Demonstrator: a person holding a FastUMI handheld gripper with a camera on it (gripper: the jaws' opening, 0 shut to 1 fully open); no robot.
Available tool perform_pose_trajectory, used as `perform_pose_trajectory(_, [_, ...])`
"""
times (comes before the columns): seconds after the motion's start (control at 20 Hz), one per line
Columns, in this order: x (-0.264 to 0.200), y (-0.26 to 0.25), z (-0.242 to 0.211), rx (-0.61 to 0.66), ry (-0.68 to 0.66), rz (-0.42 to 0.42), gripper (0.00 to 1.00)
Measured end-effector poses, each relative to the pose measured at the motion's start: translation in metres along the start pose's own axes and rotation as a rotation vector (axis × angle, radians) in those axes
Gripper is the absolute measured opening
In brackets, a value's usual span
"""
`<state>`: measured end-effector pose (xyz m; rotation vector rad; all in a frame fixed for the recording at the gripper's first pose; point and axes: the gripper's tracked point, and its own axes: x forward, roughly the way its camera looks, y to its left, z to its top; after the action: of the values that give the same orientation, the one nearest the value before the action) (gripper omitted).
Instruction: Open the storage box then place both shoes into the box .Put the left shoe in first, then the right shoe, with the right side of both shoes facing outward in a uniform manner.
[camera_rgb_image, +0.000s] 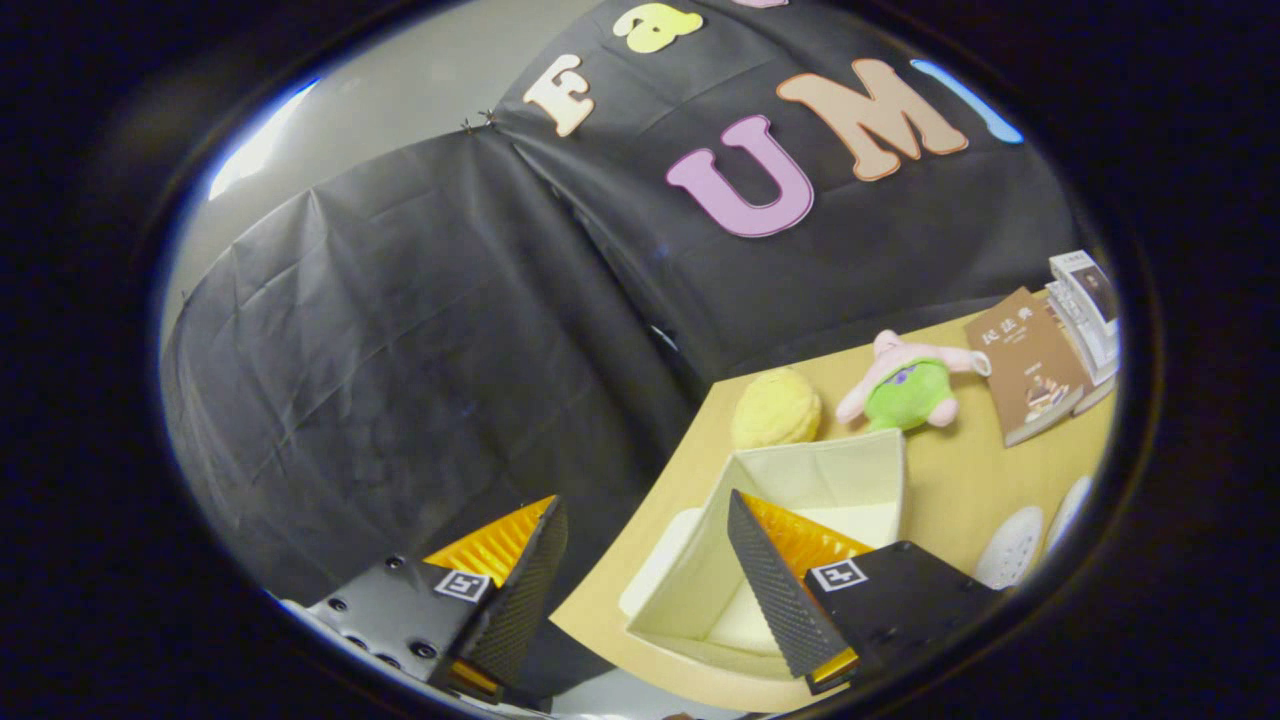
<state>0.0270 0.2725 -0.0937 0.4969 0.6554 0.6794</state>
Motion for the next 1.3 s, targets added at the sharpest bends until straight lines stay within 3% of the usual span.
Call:
perform_pose_trajectory(0.65, [-0.082,-0.146,0.014,-0.172,-0.024,-0.251,1.00])
perform_pose_trajectory(1.3, [-0.121,-0.262,-0.051,-0.255,0.163,-0.399,1.00])
